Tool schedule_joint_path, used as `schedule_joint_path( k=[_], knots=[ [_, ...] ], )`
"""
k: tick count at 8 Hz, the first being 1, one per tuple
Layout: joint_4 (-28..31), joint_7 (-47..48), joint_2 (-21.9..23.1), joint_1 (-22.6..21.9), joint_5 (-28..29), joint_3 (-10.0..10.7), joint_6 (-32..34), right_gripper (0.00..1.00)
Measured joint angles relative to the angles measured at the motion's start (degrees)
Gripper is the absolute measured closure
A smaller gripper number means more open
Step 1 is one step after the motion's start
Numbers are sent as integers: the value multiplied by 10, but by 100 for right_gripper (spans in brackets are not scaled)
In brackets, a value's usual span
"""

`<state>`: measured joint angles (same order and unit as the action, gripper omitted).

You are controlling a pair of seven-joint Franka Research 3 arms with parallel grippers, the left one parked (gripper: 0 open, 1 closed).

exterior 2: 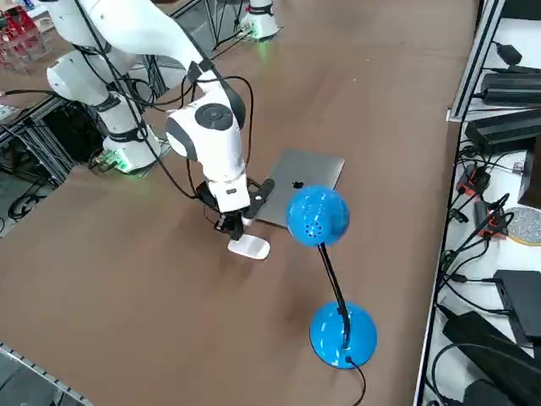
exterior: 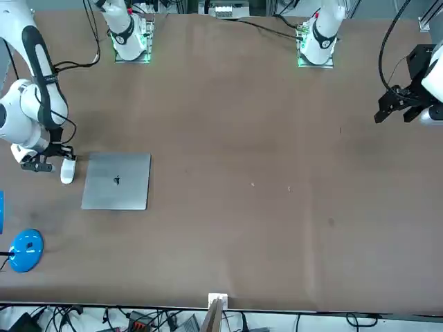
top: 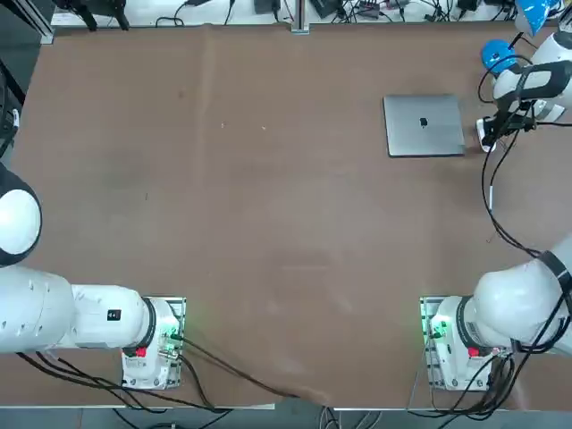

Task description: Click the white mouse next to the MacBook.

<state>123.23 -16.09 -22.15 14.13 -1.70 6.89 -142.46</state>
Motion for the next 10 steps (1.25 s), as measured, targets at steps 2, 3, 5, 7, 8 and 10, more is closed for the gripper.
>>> schedule_joint_path(
  k=[2, 3, 5, 7, 8, 10],
  knots=[
    [0, 0, 0, 0, 0, 0, 0, 98],
    [0, 0, 0, 0, 0, 0, 0, 98],
    [1, 0, 0, 0, 0, 0, -2, 98],
    [2, 0, 0, 0, 0, 0, -3, 98],
    [2, 0, 0, 0, 0, 0, -3, 98],
    [-1, 0, 1, 0, 0, -1, 0, 98]
  ],
)
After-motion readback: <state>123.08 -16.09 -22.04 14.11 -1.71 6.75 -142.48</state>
